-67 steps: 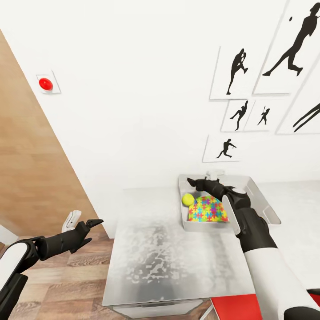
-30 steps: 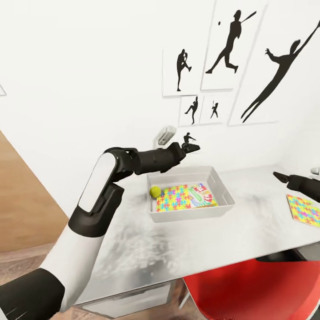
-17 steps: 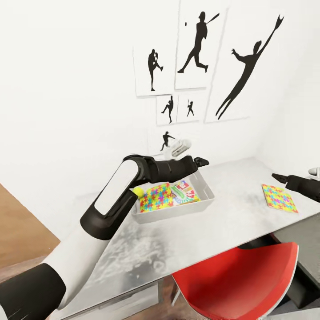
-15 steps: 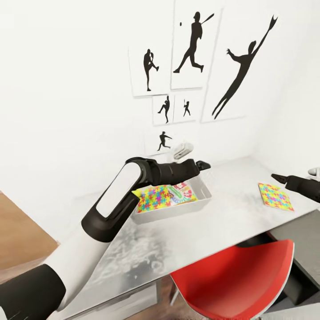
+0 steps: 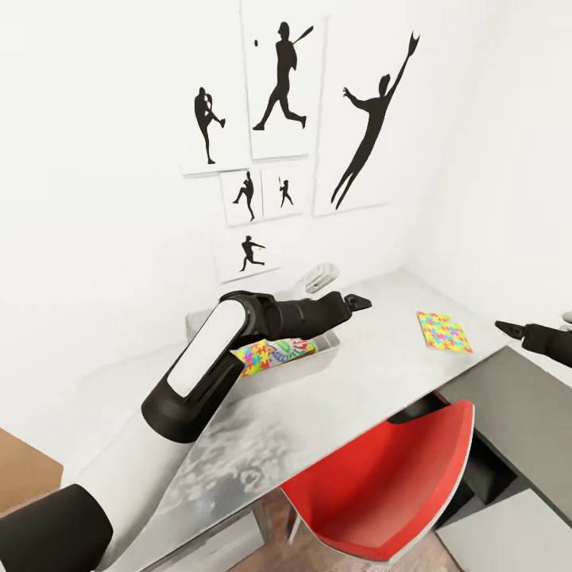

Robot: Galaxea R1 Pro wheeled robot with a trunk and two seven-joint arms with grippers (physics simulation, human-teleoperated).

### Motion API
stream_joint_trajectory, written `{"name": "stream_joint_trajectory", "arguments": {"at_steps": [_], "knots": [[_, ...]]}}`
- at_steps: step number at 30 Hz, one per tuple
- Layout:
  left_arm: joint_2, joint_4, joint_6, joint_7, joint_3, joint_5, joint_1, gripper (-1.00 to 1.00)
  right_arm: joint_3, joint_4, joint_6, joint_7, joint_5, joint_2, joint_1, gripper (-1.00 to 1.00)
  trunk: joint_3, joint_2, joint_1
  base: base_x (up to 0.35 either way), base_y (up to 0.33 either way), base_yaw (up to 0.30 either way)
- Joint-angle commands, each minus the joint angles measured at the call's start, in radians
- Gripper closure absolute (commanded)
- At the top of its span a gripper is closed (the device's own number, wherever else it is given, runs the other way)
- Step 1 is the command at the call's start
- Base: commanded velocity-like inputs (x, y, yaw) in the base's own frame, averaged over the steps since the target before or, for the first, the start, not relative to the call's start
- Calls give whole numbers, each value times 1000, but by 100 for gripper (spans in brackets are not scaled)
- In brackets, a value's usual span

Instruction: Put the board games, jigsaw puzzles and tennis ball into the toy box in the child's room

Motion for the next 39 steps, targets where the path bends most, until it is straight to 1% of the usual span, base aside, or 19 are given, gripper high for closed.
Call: {"name": "stream_joint_trajectory", "arguments": {"at_steps": [1,3,4,5,8,10,15,19,20,21,22,24,27,31,39], "knots": [[1,-10,2,1,10,9,8,-100,-5,-2,7,2,-10,-14,3,-100,-2,-2,1,0,0,-298],[3,-18,4,-5,26,10,18,-100,-7,-3,7,10,-12,-23,5,-100,-2,-2,1,0,0,-298],[4,-25,14,-10,58,11,32,-100,-9,-3,7,31,-14,-30,7,-100,-2,-2,1,0,0,-298],[4,-29,25,-11,77,11,40,-100,-10,-4,7,45,-15,-33,8,-100,-2,-2,1,0,0,-298],[5,-33,43,-12,102,11,51,-100,-10,-4,7,61,-15,-36,9,-100,-2,-2,1,0,0,-298],[5,-34,49,-11,111,11,54,-100,-11,-4,7,66,-16,-35,9,-100,-2,-2,1,0,0,-298],[6,-43,55,-9,118,11,57,-100,-10,-5,7,70,-16,-34,9,-100,-2,-2,1,0,0,-298],[31,-51,57,-11,127,11,73,-100,-7,-4,7,71,-16,-30,9,-100,-2,-2,1,0,0,-298],[38,-52,57,-12,143,11,82,-100,-7,-4,7,71,-15,-28,8,-100,-2,-2,1,0,0,-298],[46,-53,58,-17,193,12,112,-100,-8,-4,7,70,-11,-3,22,-100,-2,-2,1,0,0,-298],[48,-54,59,-24,221,13,133,-100,-8,-4,7,71,-12,7,35,-100,-2,-2,1,0,0,-298],[49,-55,71,-30,240,14,146,-100,-10,-4,7,71,-14,13,44,-100,-2,-2,1,0,0,-298],[49,-55,102,-33,251,14,154,-100,-11,-5,7,72,-14,13,49,-100,-2,-2,1,0,0,-298],[48,-56,109,-33,252,14,154,-100,-10,-5,7,72,-15,16,51,-100,-2,-2,1,1,-26,-298],[49,-56,112,-34,253,15,155,-100,-9,-6,7,72,-16,20,52,-100,-2,-2,1,57,-203,-298]]}}
